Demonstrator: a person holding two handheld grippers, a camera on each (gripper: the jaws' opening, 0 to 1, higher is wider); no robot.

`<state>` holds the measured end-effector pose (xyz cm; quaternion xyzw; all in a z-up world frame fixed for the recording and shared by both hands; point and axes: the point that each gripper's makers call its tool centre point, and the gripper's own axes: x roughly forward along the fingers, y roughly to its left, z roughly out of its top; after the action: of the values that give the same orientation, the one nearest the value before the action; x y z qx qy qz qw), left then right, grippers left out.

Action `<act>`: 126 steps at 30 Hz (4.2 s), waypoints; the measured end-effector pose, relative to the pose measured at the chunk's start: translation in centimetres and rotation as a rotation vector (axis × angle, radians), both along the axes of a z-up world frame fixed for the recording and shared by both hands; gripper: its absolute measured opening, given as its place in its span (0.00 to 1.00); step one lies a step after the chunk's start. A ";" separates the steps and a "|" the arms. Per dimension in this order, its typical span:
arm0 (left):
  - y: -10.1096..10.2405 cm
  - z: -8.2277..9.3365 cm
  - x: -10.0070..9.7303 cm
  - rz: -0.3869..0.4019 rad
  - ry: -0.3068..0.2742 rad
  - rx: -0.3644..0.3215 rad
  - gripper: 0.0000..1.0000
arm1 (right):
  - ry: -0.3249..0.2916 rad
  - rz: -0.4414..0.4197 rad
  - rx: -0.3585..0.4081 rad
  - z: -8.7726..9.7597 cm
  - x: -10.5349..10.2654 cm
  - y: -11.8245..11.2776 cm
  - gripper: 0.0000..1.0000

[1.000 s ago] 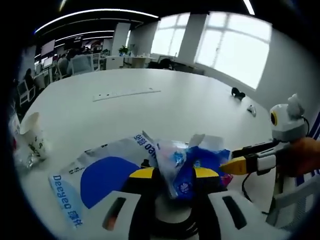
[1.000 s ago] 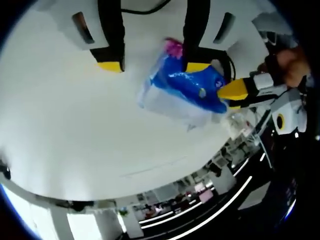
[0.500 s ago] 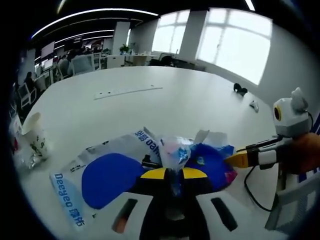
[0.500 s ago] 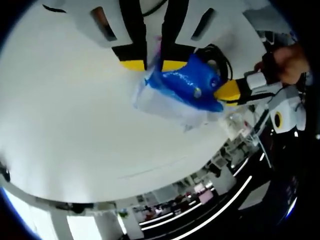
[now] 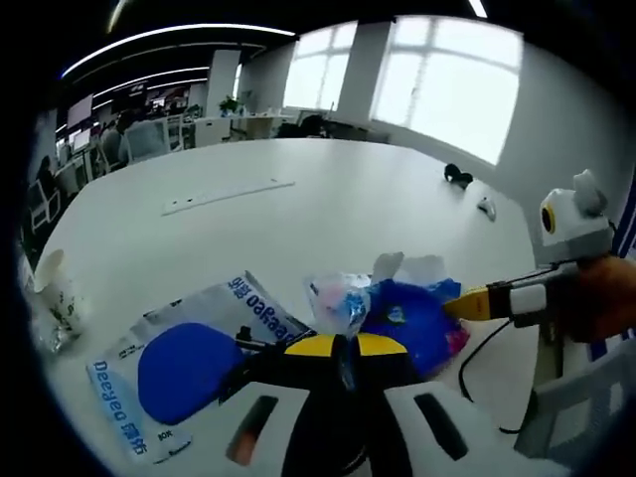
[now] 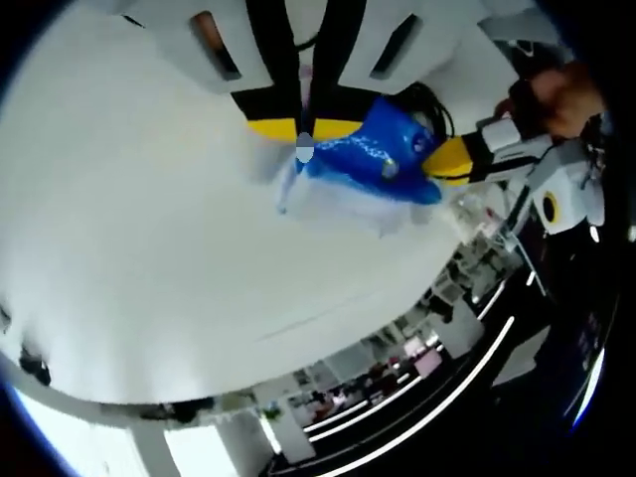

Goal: Arrange the tabletop items into an orderly group along one side of the table until the central work area is clear of visible clutter.

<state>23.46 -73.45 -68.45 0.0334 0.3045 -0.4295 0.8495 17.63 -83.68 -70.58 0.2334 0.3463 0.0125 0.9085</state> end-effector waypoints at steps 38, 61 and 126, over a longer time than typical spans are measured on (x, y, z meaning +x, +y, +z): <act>-8.6 -3.8 -6.7 -0.277 0.041 0.128 0.08 | 0.048 -0.323 0.033 -2.3 -6.2 -8.7 0.01; -7.3 -3.3 -7.1 -0.262 0.055 0.129 0.31 | 0.045 -0.332 -0.017 -1.3 -6.8 -9.6 0.32; 11.5 2.1 -3.9 0.119 -0.038 0.017 0.87 | -0.118 0.309 -0.335 4.2 -2.3 1.9 1.00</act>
<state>19.58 -61.94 -66.35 0.0305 0.2932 -0.3749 0.8789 15.38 -81.73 -66.35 0.0226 0.3214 0.1076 0.9405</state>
